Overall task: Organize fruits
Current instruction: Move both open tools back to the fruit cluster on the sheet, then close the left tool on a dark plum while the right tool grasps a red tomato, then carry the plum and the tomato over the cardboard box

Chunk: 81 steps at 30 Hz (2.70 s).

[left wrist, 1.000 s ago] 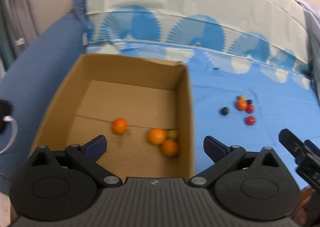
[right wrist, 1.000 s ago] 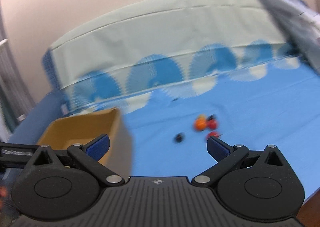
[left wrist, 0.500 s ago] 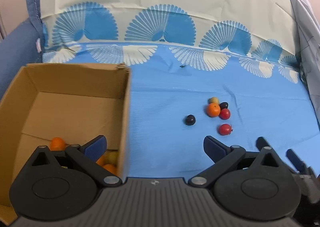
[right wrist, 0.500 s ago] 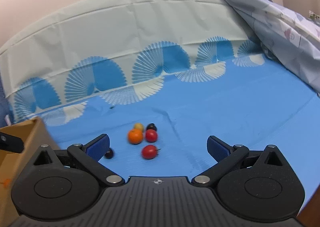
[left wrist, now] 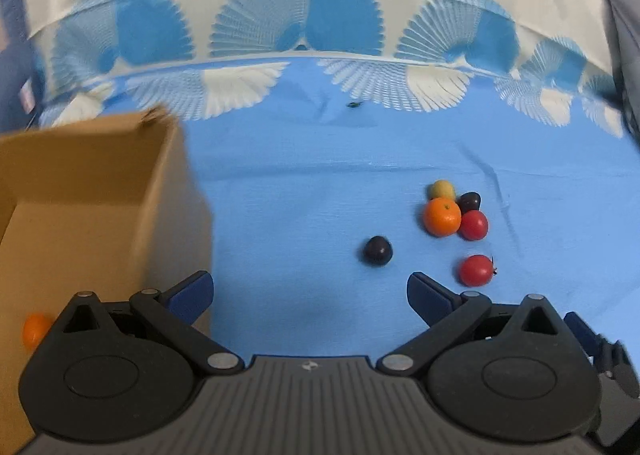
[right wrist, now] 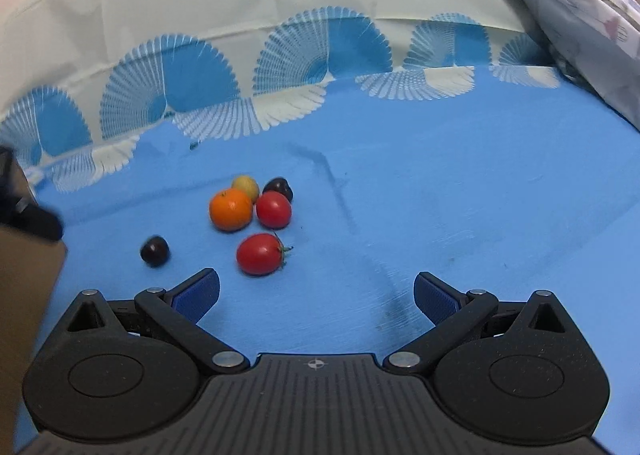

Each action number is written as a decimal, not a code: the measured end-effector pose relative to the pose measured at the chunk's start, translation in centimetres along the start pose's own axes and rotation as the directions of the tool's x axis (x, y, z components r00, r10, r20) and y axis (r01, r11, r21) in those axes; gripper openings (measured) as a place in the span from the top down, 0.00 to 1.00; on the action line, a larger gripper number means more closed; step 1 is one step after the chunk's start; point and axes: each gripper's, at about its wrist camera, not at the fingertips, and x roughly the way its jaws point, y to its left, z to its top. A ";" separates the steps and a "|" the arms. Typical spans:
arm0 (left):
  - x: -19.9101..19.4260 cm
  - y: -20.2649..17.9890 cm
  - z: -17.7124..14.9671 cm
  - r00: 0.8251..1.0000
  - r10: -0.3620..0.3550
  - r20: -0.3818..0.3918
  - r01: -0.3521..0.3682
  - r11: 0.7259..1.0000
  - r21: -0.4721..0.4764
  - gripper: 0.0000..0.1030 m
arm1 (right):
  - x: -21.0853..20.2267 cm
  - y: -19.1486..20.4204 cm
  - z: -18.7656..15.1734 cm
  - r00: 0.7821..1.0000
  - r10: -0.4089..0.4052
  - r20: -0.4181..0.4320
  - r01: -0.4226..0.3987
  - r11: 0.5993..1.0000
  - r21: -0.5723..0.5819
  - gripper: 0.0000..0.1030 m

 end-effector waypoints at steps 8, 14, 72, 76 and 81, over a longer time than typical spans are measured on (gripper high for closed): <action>4.4 -3.0 1.7 0.998 -0.014 -0.066 0.017 0.998 0.056 0.00 | 3.0 1.6 0.8 1.000 -0.024 -0.016 0.022 0.996 -0.088 0.01; 9.2 -3.0 2.2 0.992 0.030 -0.121 -0.022 0.998 0.066 0.00 | 5.8 3.1 0.9 0.999 -0.031 -0.014 0.028 0.980 -0.195 0.01; 3.9 -2.0 2.2 0.980 -0.199 0.024 0.197 0.978 0.062 0.78 | 5.4 1.4 2.5 0.996 0.064 0.069 -0.058 0.995 -0.079 0.65; 1.0 -1.1 1.6 0.977 -0.208 0.048 0.204 0.977 0.064 0.78 | 5.0 1.4 2.6 0.994 0.064 0.085 -0.059 0.996 -0.064 0.65; -3.8 1.0 1.5 0.972 -0.222 0.075 0.219 0.974 0.052 0.78 | 3.1 1.5 3.1 0.989 0.038 0.142 -0.033 0.999 -0.037 0.65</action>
